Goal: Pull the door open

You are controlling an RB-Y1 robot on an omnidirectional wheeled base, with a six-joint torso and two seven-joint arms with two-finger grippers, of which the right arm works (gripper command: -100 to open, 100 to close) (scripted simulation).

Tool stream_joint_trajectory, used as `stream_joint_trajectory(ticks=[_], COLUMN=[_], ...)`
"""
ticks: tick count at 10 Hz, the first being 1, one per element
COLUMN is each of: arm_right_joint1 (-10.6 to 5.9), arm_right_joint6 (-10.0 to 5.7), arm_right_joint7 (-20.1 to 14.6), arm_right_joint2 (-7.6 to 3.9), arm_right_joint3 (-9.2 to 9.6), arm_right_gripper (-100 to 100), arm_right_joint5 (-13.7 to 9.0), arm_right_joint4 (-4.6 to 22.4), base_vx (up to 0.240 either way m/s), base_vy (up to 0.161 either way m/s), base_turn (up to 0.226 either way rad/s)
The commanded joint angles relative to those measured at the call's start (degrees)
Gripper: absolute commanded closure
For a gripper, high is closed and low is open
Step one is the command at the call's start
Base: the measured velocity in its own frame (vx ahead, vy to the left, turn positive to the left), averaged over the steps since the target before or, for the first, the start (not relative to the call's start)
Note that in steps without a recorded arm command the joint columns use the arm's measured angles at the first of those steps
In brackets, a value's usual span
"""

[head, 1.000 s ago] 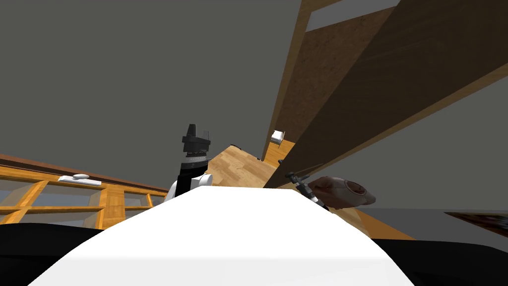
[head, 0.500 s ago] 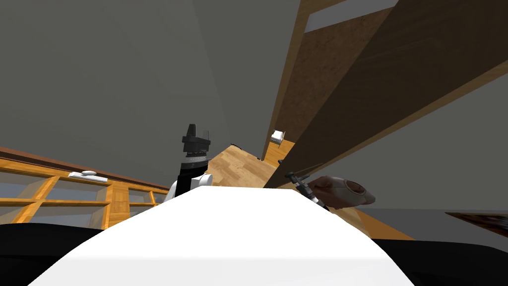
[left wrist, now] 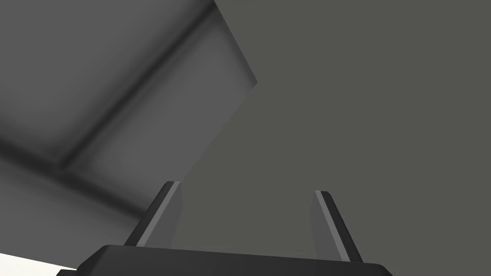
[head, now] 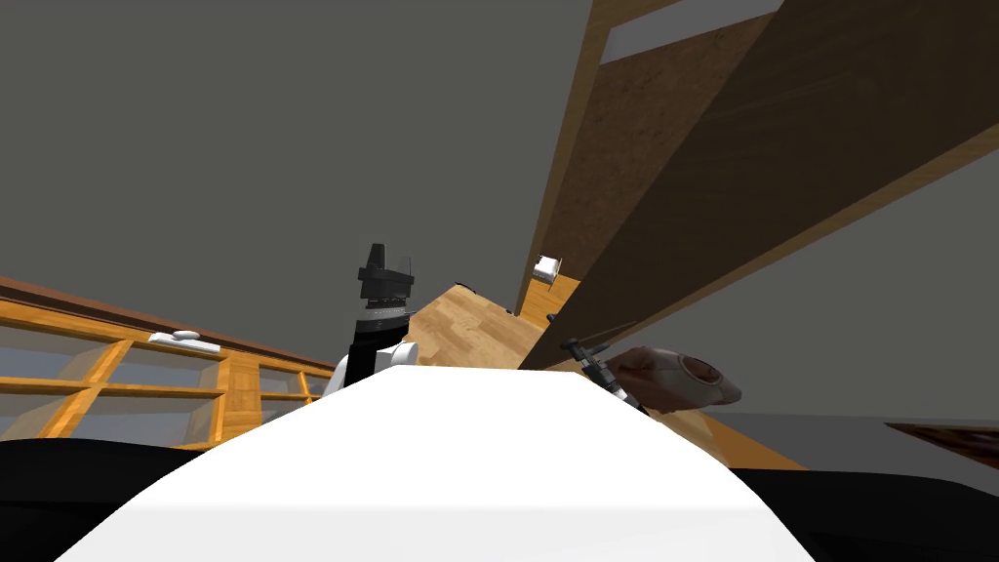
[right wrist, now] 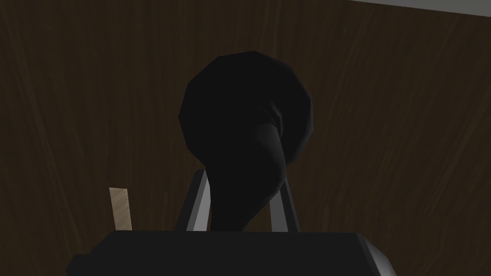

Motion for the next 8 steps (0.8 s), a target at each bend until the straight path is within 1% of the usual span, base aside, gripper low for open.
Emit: stream_joint_trajectory(ticks=[1,5,6,8], arm_right_joint1=[0.67,0.67,0.30,0.60], arm_right_joint6=[-0.73,-0.73,-0.47,-0.97], arm_right_joint7=[0.0,0.0,-0.1,0.0], arm_right_joint2=[0.64,0.64,-0.20,-0.23], arm_right_joint3=[0.92,0.92,0.23,0.55], arm_right_gripper=[100,100,100,100], arm_right_joint5=[0.6,0.6,0.2,0.4], arm_right_joint4=[0.3,0.3,-0.1,-0.1], base_vx=[0.001,-0.011,0.089,0.159], base_vy=[-0.007,-0.003,0.069,0.111], base_turn=[0.033,-0.003,-0.186,-0.268])
